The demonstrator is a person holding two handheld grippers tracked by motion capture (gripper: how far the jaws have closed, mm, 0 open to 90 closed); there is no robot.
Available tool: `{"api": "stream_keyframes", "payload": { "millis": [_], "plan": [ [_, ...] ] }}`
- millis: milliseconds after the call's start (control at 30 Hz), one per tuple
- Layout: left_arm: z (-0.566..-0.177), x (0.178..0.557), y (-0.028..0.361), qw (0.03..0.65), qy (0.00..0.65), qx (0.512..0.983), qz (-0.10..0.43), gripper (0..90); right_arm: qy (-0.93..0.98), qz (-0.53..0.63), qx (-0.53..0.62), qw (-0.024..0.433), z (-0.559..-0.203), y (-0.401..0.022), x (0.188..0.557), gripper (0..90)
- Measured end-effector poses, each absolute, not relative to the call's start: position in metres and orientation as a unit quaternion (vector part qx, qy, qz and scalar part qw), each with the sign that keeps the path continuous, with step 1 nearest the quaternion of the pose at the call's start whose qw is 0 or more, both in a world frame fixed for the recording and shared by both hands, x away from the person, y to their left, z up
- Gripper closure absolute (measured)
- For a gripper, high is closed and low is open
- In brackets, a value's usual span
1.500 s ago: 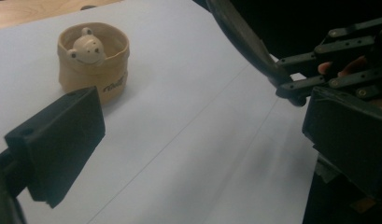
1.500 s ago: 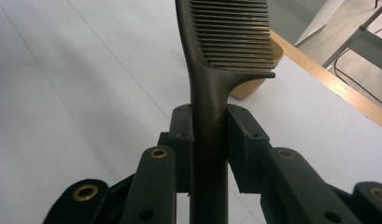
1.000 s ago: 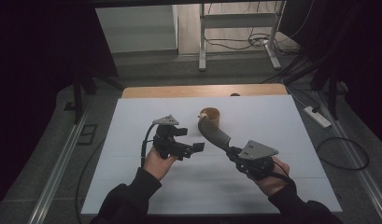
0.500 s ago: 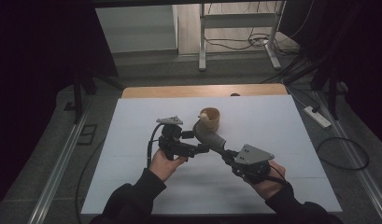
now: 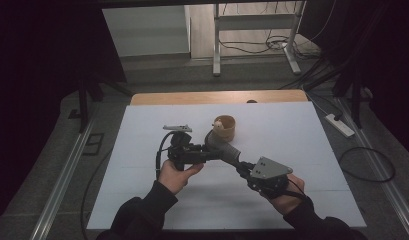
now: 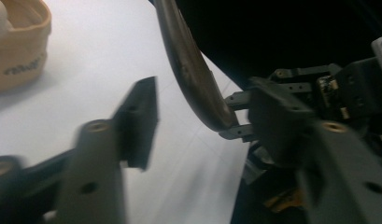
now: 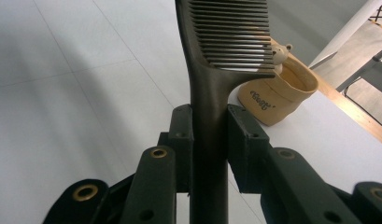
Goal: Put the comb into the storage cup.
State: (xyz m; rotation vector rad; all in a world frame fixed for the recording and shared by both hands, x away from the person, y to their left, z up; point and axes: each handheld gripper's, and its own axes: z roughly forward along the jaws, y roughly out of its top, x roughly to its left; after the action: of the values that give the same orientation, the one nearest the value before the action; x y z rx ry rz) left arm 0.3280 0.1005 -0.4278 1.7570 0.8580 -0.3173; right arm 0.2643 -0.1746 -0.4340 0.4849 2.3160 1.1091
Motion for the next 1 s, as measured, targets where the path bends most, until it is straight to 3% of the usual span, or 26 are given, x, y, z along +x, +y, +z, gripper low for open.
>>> {"api": "stream_keyframes", "payload": {
  "millis": [233,400,867,1000],
  "plan": [
    [-0.4297,0.3287,0.1033,0.554,0.37,0.729,-0.161,72.8,0.856,0.409,0.176,0.263,-0.4349,-0.1745,0.2642,72.4],
    [-0.4328,0.3301,0.1034,0.562,0.378,0.707,-0.204,80.9,0.856,0.408,0.173,0.266,-0.4362,-0.1746,0.2645,72.4],
    [-0.4321,0.3288,0.1037,0.563,0.385,0.701,-0.209,83.4,0.857,0.413,0.177,0.255,-0.4378,-0.1757,0.2668,70.0],
    [-0.4305,0.3283,0.1041,0.563,0.382,0.705,-0.2,83.4,0.856,0.415,0.187,0.245,-0.4366,-0.1769,0.2677,64.1]
  ]
}}
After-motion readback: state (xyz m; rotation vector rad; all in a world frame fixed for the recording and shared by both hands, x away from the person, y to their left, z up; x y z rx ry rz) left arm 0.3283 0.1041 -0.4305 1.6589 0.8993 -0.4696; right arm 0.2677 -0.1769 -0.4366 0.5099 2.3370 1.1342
